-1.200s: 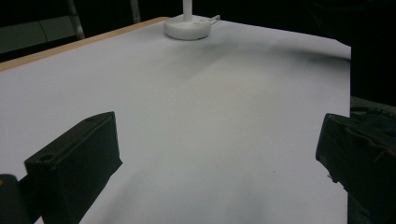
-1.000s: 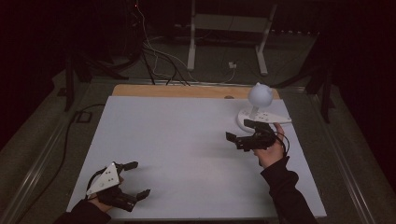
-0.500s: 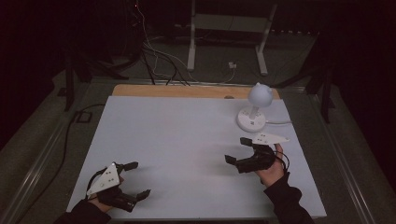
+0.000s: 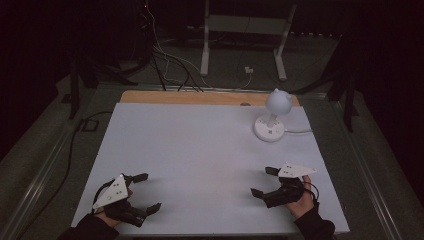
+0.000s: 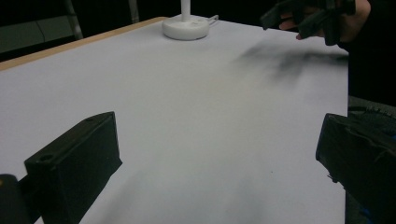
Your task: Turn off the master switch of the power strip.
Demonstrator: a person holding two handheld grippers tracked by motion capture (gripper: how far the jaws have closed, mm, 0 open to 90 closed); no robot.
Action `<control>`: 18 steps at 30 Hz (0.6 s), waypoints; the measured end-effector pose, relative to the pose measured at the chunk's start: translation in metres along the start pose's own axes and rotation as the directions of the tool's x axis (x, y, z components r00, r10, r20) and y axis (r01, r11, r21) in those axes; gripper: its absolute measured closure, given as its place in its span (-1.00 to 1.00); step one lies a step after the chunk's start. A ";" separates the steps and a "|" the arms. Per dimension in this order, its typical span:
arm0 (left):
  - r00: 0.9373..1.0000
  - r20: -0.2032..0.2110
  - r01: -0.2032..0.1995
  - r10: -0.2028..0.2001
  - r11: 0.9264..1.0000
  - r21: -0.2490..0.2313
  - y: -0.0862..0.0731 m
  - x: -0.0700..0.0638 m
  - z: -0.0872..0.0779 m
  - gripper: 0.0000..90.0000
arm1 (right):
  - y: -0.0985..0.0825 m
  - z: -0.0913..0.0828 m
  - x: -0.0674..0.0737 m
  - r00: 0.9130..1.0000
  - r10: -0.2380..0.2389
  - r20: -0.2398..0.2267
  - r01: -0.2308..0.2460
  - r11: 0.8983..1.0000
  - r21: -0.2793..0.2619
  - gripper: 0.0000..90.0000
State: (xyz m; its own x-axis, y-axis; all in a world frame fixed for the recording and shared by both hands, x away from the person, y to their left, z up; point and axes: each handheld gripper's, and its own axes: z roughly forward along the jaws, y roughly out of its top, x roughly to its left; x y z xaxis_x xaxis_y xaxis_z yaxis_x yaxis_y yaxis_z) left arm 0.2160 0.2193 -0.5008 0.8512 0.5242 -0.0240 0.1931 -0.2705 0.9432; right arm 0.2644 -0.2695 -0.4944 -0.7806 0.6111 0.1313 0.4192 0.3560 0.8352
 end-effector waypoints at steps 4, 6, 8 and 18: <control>1.000 0.001 -0.002 0.002 1.000 0.000 0.000 0.000 0.000 -0.99 | -0.009 -0.004 0.000 1.000 0.000 0.007 0.000 1.000 0.020 -0.97; 1.000 0.001 -0.001 0.001 1.000 0.000 0.000 0.000 0.000 -0.99 | -0.017 -0.009 0.000 1.000 0.001 0.021 -0.002 1.000 0.026 -0.97; 1.000 0.002 -0.002 0.002 1.000 0.001 0.000 0.000 0.000 -0.99 | -0.021 -0.012 0.000 0.999 -0.007 0.037 0.005 0.999 0.035 -0.97; 1.000 0.004 0.000 0.000 1.000 0.000 0.000 0.000 0.000 -0.99 | -0.037 -0.024 -0.002 0.996 0.004 0.092 -0.009 0.999 0.047 -0.97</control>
State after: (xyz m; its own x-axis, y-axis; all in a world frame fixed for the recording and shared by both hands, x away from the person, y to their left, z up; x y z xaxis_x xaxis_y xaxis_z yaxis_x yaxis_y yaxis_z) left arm 0.2159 0.2190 -0.5007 0.8534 0.5207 -0.0254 0.1930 -0.2703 0.9432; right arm 0.2393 -0.3015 -0.5129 -0.7329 0.6750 0.0854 0.4472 0.3833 0.8081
